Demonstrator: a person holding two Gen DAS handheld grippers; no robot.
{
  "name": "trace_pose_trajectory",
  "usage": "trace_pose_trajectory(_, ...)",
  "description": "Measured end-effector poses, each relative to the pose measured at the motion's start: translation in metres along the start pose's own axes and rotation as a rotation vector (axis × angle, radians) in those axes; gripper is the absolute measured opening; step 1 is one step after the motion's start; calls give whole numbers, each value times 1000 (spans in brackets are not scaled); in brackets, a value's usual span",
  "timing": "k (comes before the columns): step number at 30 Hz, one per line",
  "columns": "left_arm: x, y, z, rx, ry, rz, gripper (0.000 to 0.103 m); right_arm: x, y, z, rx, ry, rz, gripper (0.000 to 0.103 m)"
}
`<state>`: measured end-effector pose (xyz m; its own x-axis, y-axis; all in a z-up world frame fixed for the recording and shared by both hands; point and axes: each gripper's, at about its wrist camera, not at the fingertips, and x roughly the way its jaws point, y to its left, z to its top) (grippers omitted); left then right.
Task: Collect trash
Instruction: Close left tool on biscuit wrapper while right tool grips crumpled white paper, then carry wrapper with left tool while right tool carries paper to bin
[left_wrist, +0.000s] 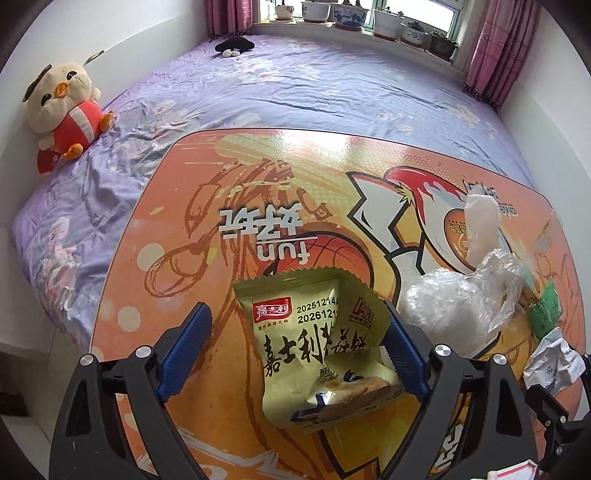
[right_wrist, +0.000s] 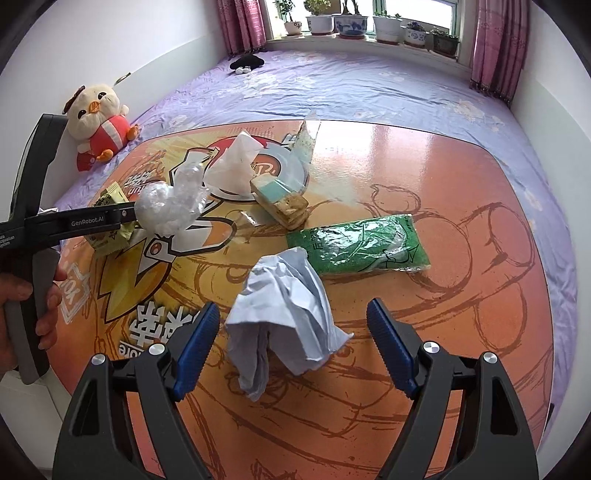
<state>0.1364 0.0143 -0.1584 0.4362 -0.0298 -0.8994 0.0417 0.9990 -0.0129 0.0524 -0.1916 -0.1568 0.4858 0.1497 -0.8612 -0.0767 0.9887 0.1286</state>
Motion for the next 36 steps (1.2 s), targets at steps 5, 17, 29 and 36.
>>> trace_pose_trajectory(5,-1,-1,1,8,-15,18,80,4,9,2,-28,-17,-13,82)
trace_pose_trajectory(17,-7,8,-4,3,-11,13,46,0,17,-4,-81,-36,7,52)
trace_pose_trajectory(29,-19,11,-20,-1,3,-18,45,-2,23,-6,-98,-16,37,51)
trace_pose_trajectory(36,-42,17,-41,-23,-6,-52,45,-11,31,-14,-108,4,81,51)
